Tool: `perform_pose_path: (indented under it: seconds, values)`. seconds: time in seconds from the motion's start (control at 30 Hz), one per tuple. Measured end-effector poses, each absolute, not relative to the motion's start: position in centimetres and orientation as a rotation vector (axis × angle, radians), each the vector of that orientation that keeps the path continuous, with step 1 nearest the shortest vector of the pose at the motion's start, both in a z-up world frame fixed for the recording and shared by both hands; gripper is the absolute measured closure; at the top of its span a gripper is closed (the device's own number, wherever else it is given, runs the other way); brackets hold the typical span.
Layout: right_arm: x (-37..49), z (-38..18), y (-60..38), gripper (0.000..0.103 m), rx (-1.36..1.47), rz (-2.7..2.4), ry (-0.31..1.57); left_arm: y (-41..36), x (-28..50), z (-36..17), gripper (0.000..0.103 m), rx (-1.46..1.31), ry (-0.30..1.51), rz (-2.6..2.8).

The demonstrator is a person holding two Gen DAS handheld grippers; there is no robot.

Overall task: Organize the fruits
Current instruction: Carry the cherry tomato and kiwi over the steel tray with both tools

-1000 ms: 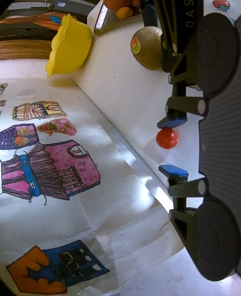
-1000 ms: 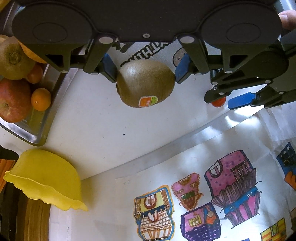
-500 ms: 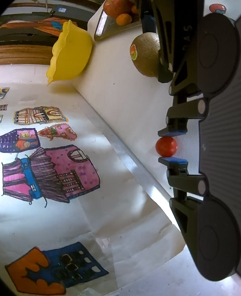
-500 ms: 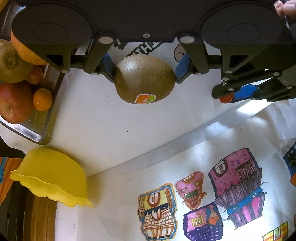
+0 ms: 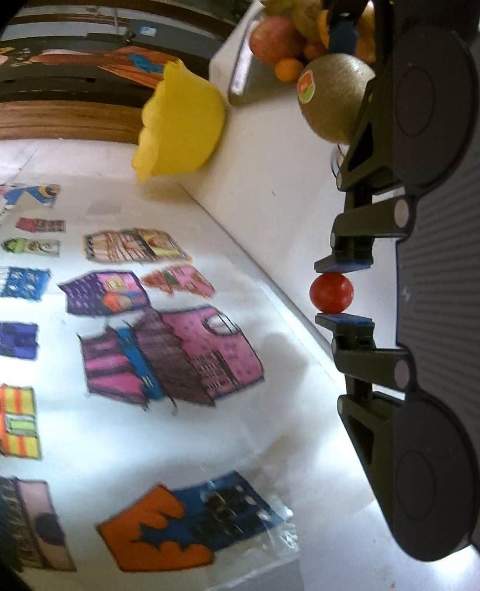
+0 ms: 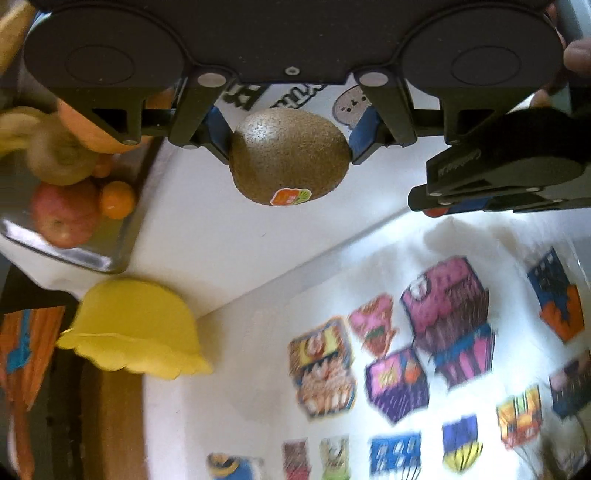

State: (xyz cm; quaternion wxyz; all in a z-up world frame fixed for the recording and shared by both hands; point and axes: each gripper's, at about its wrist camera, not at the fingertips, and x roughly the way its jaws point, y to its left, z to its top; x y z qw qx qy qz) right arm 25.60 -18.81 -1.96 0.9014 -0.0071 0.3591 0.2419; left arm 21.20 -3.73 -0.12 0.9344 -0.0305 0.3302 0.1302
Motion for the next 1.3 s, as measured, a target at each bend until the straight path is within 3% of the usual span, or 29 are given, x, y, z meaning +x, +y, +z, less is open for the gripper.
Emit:
perform_pose_path:
  seconds: [0.33, 0.6, 1.3]
  values:
    - [23.9, 1.4, -26.9, 0.034, 0.045, 0.29, 0.667, -9.8, 24.1, 1.1, 0.078, -0.056, 0.63, 0.083]
    - [23.1, 0.6, -32.3, 0.034, 0.123, 0.117, 0.709, -14.7, 26.9, 0.4, 0.078, -0.057, 0.671, -0.049]
    - [23.8, -1.9, -33.3, 0.034, 0.135, 0.052, 0.741, -17.9, 29.8, -2.4, 0.078, -0.011, 0.748, -0.154]
